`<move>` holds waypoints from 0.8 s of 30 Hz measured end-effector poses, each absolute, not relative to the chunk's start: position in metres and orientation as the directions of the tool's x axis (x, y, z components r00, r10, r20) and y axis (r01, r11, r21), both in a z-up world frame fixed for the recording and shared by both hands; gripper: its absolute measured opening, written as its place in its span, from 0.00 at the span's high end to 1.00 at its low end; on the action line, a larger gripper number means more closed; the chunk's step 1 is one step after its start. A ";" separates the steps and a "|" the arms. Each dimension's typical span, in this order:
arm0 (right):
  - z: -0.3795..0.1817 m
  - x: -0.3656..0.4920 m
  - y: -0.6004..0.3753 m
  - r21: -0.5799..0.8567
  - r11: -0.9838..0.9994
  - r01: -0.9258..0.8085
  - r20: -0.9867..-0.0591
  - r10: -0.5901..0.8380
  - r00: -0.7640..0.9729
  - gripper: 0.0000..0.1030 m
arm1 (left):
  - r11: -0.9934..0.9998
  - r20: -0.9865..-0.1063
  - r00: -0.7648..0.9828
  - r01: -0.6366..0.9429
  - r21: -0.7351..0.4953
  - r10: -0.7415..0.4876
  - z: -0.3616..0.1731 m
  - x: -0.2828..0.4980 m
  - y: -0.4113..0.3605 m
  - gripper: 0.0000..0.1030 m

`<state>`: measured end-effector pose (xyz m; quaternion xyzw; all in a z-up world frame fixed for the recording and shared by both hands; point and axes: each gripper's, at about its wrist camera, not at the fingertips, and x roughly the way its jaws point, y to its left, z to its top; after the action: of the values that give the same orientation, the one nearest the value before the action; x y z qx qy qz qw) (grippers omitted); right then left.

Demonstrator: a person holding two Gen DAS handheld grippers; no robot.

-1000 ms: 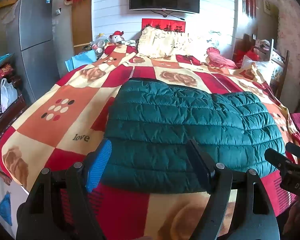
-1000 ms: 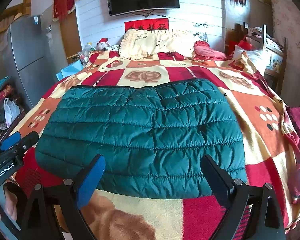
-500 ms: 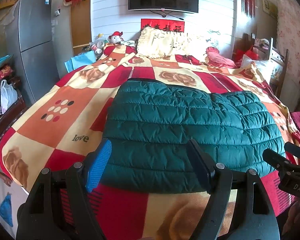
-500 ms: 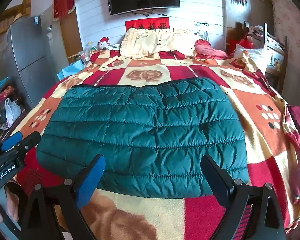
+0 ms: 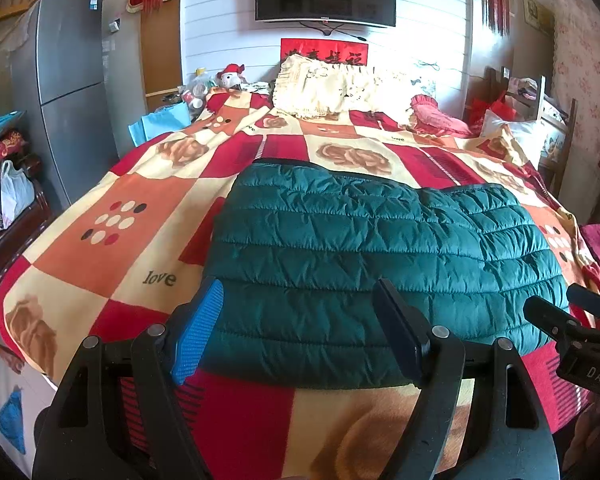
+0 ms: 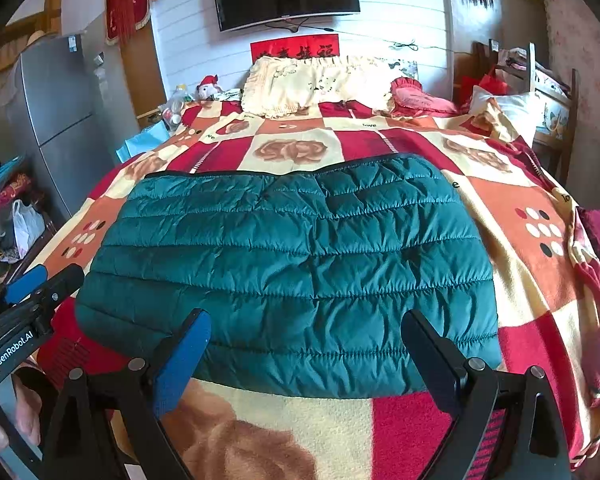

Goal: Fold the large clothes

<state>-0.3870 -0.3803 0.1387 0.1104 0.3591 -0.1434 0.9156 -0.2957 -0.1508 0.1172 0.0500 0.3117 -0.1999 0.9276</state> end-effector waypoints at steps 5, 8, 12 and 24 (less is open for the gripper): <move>0.138 -0.386 -0.381 0.102 0.935 0.341 -0.693 -0.179 0.699 0.08 | 0.915 -0.597 0.727 0.402 -0.029 -0.338 0.117 -0.296 -0.151 0.24; 0.138 -0.386 -0.380 0.103 0.935 0.341 -0.694 -0.178 0.698 0.08 | 0.917 -0.597 0.731 0.399 -0.020 -0.331 0.118 -0.295 -0.152 0.24; 0.138 -0.387 -0.379 0.102 0.935 0.341 -0.690 -0.181 0.701 0.08 | 0.915 -0.602 0.728 0.403 -0.011 -0.328 0.118 -0.294 -0.154 0.24; 0.134 -0.387 -0.381 0.113 0.933 0.340 -0.699 -0.168 0.695 0.08 | 0.911 -0.590 0.738 0.412 0.010 -0.327 0.118 -0.296 -0.158 0.24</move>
<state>-0.3867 -0.3810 0.1336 0.1178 0.3649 -0.1393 0.9130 -0.2959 -0.1584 0.1180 0.0702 0.3022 -0.1987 0.9296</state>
